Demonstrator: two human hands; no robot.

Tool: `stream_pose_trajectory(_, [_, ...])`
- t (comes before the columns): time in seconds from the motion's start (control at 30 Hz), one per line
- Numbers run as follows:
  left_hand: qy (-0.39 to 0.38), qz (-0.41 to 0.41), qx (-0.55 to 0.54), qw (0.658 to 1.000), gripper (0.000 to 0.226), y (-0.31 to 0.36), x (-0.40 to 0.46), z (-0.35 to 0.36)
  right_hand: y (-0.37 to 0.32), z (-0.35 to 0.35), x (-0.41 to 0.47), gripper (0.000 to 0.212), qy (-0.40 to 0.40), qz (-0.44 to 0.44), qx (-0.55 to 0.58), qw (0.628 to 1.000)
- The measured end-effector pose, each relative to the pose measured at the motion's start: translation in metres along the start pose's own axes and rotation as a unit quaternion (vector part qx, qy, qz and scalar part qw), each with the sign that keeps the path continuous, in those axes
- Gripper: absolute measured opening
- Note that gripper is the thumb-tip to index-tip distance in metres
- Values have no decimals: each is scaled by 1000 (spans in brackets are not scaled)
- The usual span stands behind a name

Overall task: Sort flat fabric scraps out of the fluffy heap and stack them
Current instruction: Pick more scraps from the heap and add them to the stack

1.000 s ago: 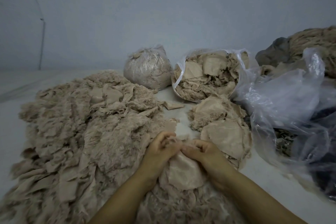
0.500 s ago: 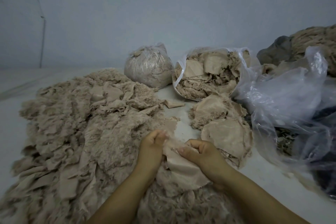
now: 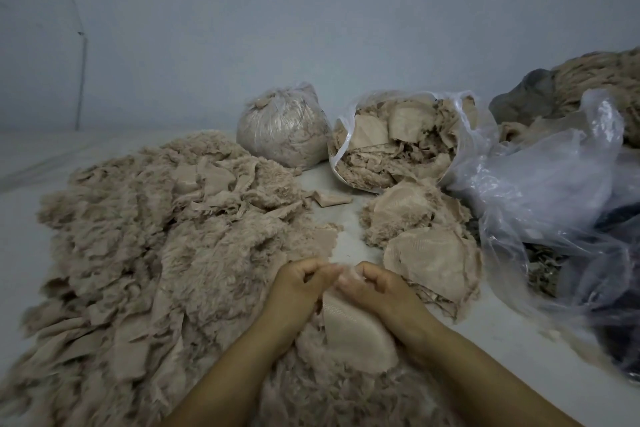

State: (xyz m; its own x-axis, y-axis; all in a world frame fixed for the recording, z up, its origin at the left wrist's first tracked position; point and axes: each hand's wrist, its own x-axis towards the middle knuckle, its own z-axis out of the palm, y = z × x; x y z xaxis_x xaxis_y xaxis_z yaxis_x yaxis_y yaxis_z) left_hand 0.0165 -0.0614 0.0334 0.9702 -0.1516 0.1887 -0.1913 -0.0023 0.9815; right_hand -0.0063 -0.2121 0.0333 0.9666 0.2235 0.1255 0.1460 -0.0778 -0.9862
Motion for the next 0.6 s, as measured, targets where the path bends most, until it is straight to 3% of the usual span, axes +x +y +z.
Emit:
stream_pose_trajectory(0.07, [-12, 9, 9, 1000, 22, 2, -3, 1, -1, 2, 0, 32, 25, -18, -26, 999])
stream_pose_trajectory(0.37, [188, -41, -135, 972, 41, -1, 10, -8, 0, 3, 7, 33, 170, -52, 18, 984])
stream_pose_trajectory(0.43, [158, -29, -85, 983, 37, -4, 9, -13, 1, -3, 7, 27, 181, -37, 52, 981])
stream_pose_trajectory(0.53, [31, -21, -63, 997, 23, -5, 4, -1, 2, -1, 6, 26, 145, -33, 68, 986])
stream_pose_trajectory(0.6, [-8, -9, -33, 999, 12, -4, 2, 6, 3, 3, 5, 25, 137, -34, 61, 988])
